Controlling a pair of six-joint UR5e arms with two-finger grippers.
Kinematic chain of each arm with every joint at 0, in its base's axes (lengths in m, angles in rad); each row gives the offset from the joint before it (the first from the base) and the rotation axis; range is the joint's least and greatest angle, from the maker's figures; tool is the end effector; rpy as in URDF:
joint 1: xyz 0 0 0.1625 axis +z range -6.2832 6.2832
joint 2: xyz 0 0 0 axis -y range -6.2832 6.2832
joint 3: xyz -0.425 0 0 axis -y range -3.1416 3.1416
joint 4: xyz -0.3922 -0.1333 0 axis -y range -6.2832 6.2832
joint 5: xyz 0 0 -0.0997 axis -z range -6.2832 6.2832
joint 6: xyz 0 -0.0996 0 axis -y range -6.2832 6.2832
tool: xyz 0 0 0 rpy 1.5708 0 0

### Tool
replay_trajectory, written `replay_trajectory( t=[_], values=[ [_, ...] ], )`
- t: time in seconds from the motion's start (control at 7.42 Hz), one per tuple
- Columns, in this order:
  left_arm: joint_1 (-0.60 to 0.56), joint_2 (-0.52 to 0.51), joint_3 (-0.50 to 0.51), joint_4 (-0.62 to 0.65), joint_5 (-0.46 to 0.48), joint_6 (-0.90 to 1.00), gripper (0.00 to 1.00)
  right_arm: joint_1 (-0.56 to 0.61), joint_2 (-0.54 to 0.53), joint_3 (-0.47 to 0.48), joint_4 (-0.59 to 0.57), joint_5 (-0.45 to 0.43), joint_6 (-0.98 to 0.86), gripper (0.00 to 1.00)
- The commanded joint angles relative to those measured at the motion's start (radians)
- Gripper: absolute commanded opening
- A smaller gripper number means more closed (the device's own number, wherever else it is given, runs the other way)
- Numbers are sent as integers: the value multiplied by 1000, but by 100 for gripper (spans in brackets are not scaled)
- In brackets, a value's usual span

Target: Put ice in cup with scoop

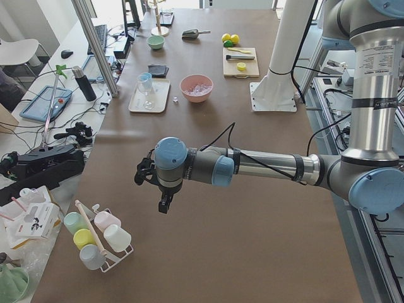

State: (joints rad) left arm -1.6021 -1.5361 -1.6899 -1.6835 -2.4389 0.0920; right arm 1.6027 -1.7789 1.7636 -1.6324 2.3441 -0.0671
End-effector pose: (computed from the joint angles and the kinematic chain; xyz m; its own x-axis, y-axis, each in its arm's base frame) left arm -0.0725 -0.4844 0.5978 0.6507 0.2186 -0.7272 -0.0292 0.9641 0.2638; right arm 0.0764 -0.3960 0.6631 0.7141 0.0095 0.7000 0.0161 0.9994 -0.0300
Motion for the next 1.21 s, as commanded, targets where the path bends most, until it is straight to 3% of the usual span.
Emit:
replay_trajectory(
  t=[0.0, 0.67, 1.08],
  values=[
    [2, 8, -4, 16, 3, 0, 99, 2, -2, -1, -1, -29, 0, 100],
    [-4, 4, -39, 114, 4, 0, 99, 2, -2, -10, -1, -31, 0, 100],
    [2, 2, -45, 136, 64, 0, 99, 2, -2, -10, -1, -31, 0, 100]
  ],
)
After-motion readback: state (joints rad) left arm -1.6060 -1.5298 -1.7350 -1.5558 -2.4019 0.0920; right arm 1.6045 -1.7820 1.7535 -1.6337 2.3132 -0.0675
